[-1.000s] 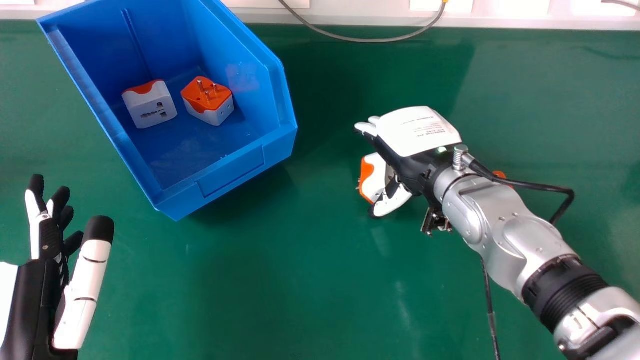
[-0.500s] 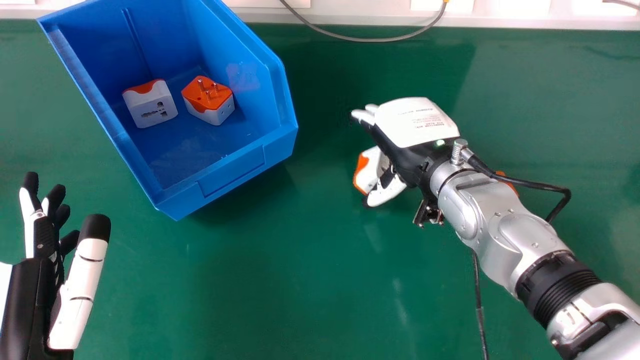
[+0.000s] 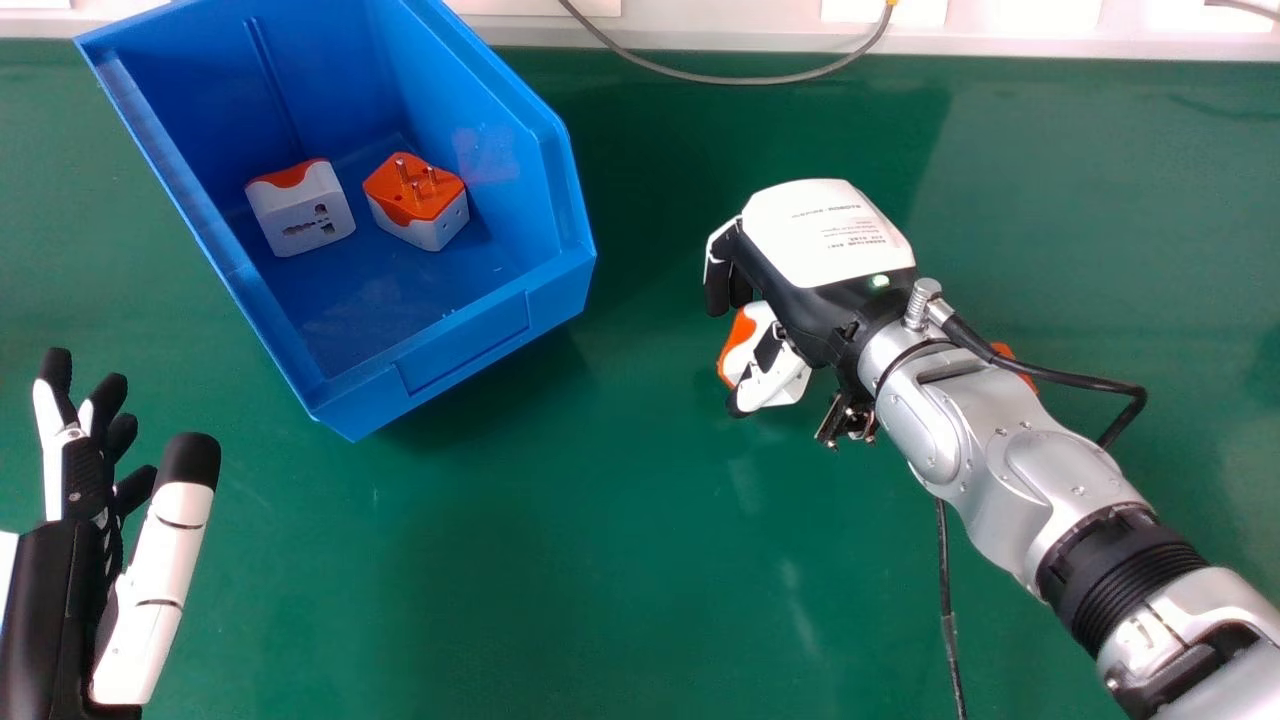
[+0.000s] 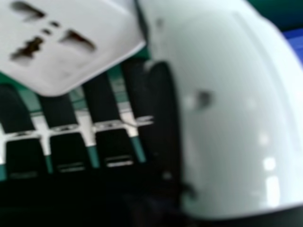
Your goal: Pick all objects and put in blue box
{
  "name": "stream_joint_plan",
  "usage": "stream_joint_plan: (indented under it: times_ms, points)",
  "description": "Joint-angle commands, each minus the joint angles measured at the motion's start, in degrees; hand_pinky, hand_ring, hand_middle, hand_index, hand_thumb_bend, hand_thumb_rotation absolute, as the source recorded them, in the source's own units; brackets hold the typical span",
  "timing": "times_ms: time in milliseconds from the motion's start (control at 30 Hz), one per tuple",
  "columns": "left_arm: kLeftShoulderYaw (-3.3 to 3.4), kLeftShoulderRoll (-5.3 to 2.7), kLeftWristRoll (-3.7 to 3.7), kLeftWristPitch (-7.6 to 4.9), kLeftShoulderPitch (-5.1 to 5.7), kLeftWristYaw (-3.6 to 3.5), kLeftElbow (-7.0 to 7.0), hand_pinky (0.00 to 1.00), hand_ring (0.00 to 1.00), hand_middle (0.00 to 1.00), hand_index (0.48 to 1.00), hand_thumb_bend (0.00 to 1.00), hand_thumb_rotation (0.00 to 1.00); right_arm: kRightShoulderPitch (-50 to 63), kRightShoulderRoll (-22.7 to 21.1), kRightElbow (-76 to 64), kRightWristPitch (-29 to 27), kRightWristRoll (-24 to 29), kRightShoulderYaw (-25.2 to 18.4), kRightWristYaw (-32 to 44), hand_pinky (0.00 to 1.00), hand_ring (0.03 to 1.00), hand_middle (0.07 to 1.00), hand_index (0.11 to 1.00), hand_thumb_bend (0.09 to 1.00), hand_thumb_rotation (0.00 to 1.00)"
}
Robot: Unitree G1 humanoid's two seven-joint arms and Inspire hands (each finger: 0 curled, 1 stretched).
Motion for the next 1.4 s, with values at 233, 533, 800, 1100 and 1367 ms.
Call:
stream_joint_plan:
  times_ms: [233,533,800,1100,1367]
  points:
    - [0.62,0.04,0.10,0.08,1.12,0.01,-2.23,0.91,0.97,0.99,1.000,0.69,0.95,-0.4,-0.2,-1.2,-0.1,0.8,-0.6,-0.3,0.36,0.409,0.530,0.510,0.506,0.00]
    - [0.53,-0.03,0.22,0.29,1.55,0.02,-2.81,0.90,0.96,0.99,0.998,0.70,0.95,0.8,0.0,-3.7,0.7,1.4,-1.5,-0.2,0.36,0.410,0.527,0.509,0.507,0.00]
    - [0.48,-0.22,0.16,0.66,1.64,-0.01,-3.13,0.90,0.96,0.98,0.997,0.70,0.95,8.7,-0.7,-21.8,2.8,3.7,-4.2,3.5,0.31,0.399,0.525,0.501,0.506,0.00]
    - [0.48,-0.26,0.31,1.08,0.95,-0.07,-3.11,0.90,0.96,0.98,0.996,0.71,0.95,18.3,-1.6,-41.7,2.3,7.1,-7.6,8.0,0.23,0.394,0.505,0.494,0.507,0.00]
    - [0.77,0.05,0.23,1.01,-0.01,-0.27,-2.27,0.90,0.96,0.98,0.995,0.69,0.95,24.2,-1.8,-54.7,2.3,8.0,-8.7,12.7,0.18,0.369,0.472,0.507,0.504,0.00]
